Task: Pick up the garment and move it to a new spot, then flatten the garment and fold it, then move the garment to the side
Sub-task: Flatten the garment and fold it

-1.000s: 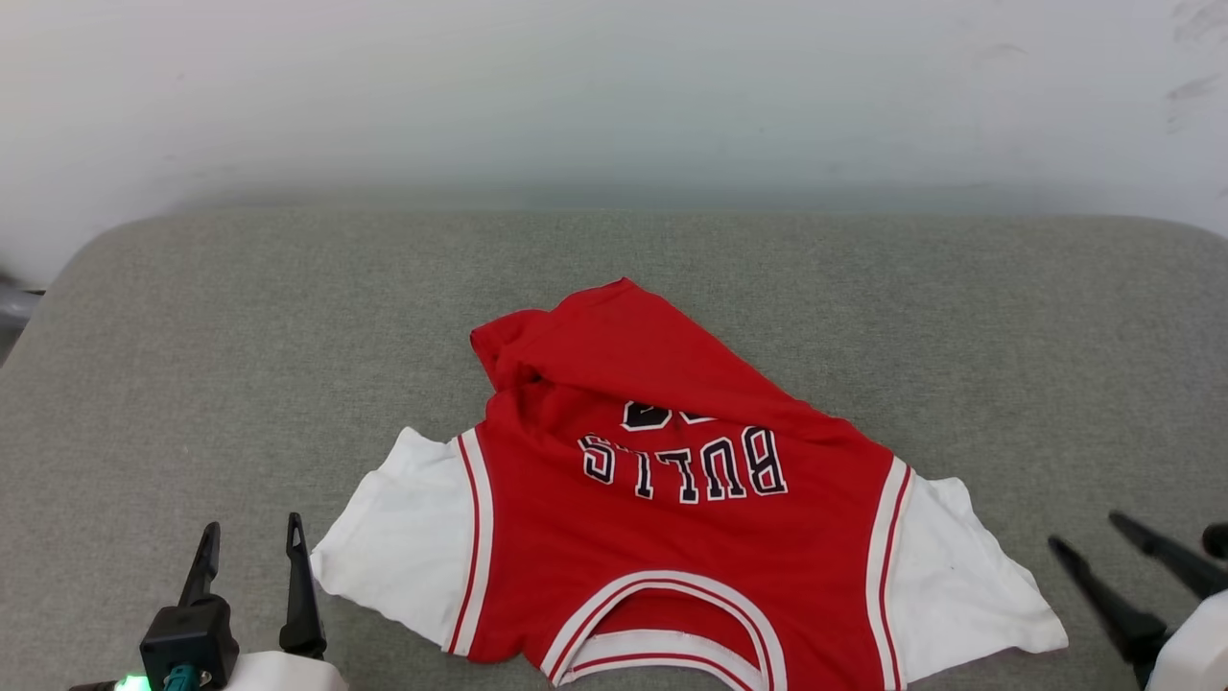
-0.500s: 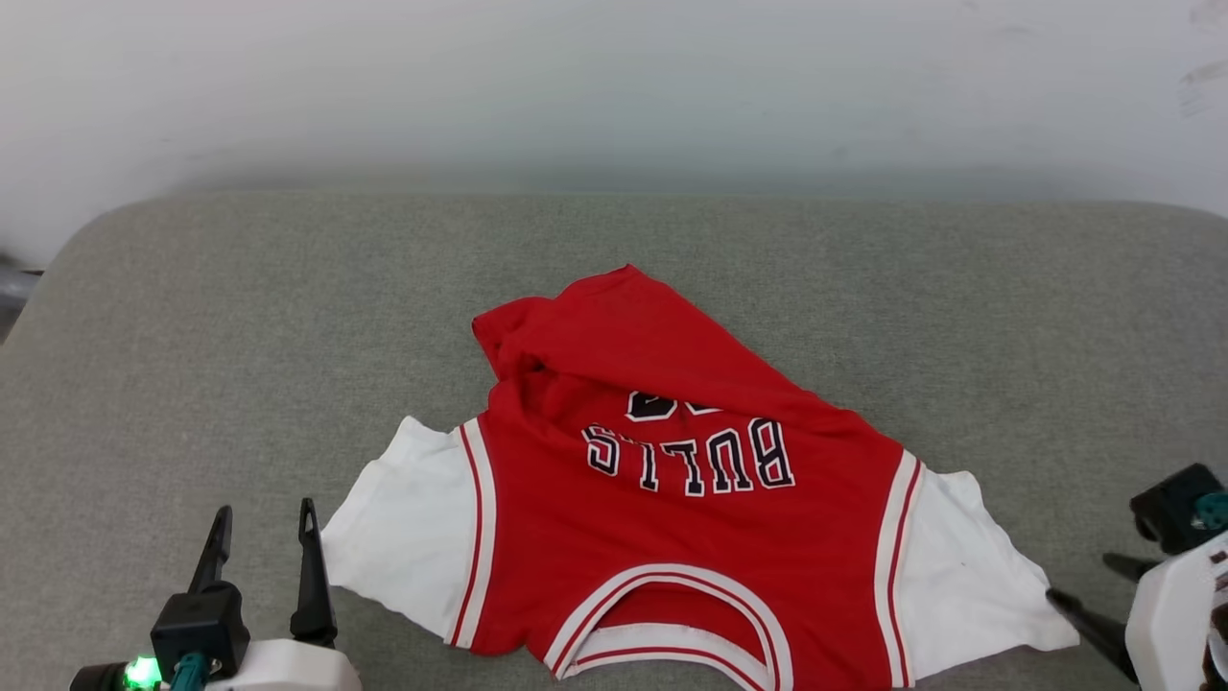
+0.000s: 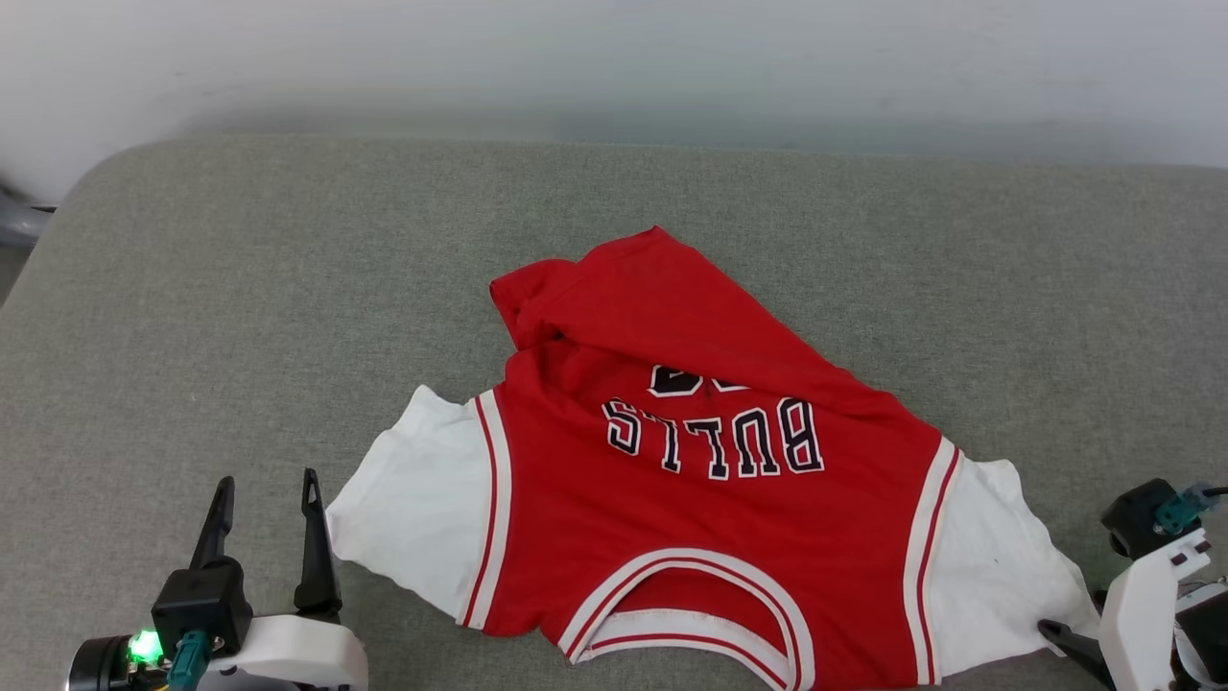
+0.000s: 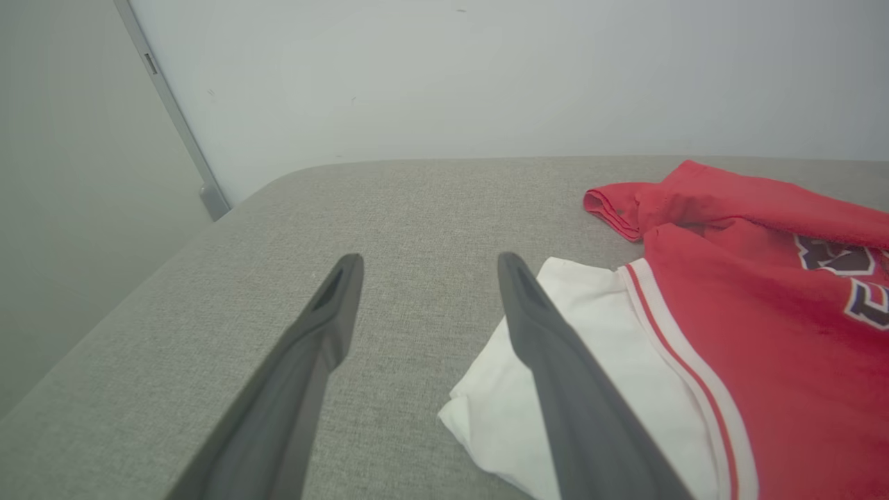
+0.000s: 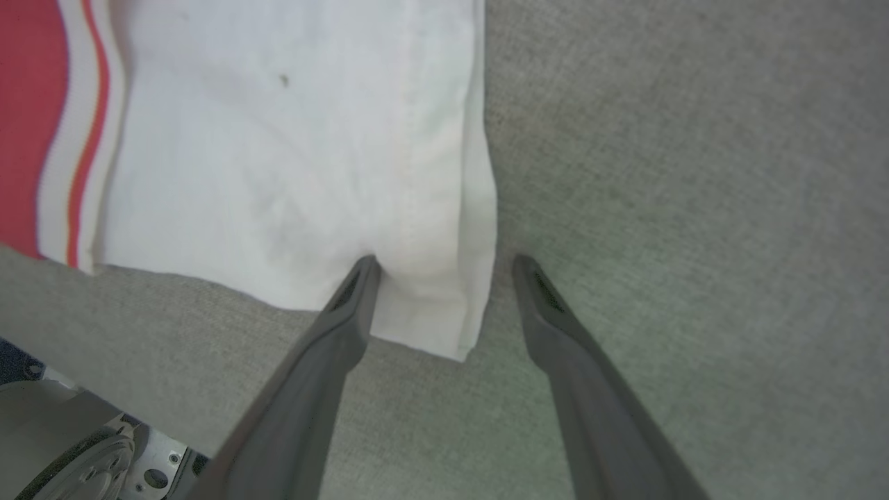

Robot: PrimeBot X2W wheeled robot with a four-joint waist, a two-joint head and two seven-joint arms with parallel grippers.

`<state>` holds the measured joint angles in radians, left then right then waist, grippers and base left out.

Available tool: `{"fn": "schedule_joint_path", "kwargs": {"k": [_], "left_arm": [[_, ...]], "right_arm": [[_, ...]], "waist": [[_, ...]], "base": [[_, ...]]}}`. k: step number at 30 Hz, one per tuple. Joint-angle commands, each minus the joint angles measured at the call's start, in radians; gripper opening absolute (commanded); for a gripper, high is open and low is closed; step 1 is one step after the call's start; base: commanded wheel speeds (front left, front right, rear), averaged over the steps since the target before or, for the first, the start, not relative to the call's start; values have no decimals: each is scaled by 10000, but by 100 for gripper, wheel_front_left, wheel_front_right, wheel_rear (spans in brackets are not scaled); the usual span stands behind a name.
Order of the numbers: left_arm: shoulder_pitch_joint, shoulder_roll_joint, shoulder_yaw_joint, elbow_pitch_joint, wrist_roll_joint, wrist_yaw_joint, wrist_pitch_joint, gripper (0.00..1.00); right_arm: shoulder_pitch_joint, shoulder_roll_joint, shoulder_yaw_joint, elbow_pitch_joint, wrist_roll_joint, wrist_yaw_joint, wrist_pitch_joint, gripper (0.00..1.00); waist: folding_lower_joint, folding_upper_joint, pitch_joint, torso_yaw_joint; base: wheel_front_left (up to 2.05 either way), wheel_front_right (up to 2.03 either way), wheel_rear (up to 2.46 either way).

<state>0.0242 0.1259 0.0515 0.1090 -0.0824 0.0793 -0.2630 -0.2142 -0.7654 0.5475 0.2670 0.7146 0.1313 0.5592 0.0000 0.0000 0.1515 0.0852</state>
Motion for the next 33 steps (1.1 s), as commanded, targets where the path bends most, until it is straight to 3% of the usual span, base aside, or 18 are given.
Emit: {"fn": "schedule_joint_path", "kwargs": {"k": [1,7,8,9,10,14,17,21,26,33], "left_arm": [[-152,-9,36,-9,39,8,-25,100],[-161,-24,99,51,37,23,-25,100],[-156,-12,112,65,36,1,-25,100],[-147,3,127,93,37,-19,-25,100],[-148,19,128,126,40,-43,-25,100],[-253,197,106,266,69,-209,-25,100],[-404,452,28,493,-22,-527,32,100],[-793,932,-97,584,-175,-1111,892,100],[-1330,1597,-330,500,-800,-1778,2909,100],[-1869,2803,-986,-184,-2446,-2086,6748,100]], "right_arm": [[-57,222,349,258,3,-11,-67,100],[-291,781,1342,872,497,9,-792,100],[-340,816,1487,909,557,11,-903,85],[-425,834,1616,927,582,20,-1113,16],[-505,824,1716,968,590,19,-1278,0],[-789,554,1934,981,678,6,-1882,0],[-837,361,1881,767,815,6,-2385,0],[-625,96,1591,266,990,-12,-2819,0],[-304,-100,1234,-488,814,-11,-3030,0],[22,-78,622,-1336,397,-11,-2831,0]], "waist": [[0,0,63,14],[0,0,76,-73],[0,0,54,-97],[0,0,22,-125],[0,0,-13,-149],[0,0,-182,-244],[0,0,-341,-282],[0,0,-466,-355],[0,0,-469,-511],[0,0,-285,-763]], "base": [[0,0,0],[0,0,0],[0,0,0],[0,0,0],[0,0,0],[0,0,0],[0,0,0],[0,0,0],[0,0,0],[0,0,0]]}}
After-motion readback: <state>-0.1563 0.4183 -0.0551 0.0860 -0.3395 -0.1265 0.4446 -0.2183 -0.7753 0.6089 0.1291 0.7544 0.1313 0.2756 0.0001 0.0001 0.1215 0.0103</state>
